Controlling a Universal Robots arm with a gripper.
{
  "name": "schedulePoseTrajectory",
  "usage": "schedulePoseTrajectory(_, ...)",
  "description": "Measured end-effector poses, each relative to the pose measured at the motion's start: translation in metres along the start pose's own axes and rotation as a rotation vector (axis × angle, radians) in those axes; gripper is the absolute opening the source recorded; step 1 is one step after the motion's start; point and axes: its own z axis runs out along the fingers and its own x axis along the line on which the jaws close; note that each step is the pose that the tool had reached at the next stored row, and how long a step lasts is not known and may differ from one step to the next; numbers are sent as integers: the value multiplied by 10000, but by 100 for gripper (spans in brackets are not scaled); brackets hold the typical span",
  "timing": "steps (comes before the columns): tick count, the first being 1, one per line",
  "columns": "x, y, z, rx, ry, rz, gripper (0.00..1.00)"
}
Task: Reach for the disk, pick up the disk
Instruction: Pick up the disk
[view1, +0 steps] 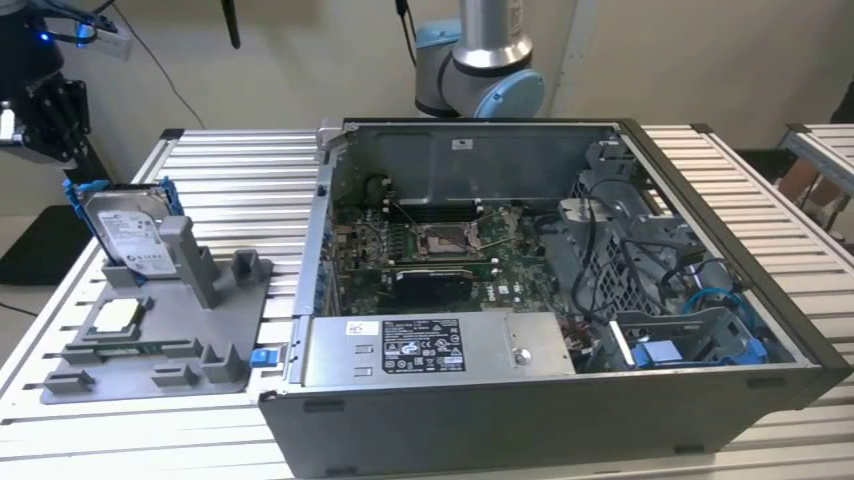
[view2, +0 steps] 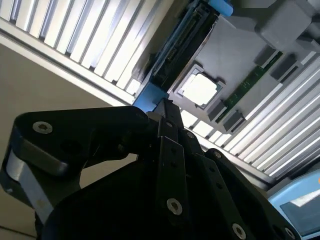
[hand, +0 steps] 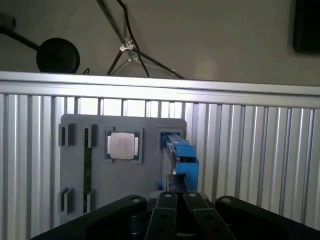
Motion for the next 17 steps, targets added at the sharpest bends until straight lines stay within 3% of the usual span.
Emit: schedulePoseTrajectory(17, -70, -12, 3, -3, 5, -246, 0)
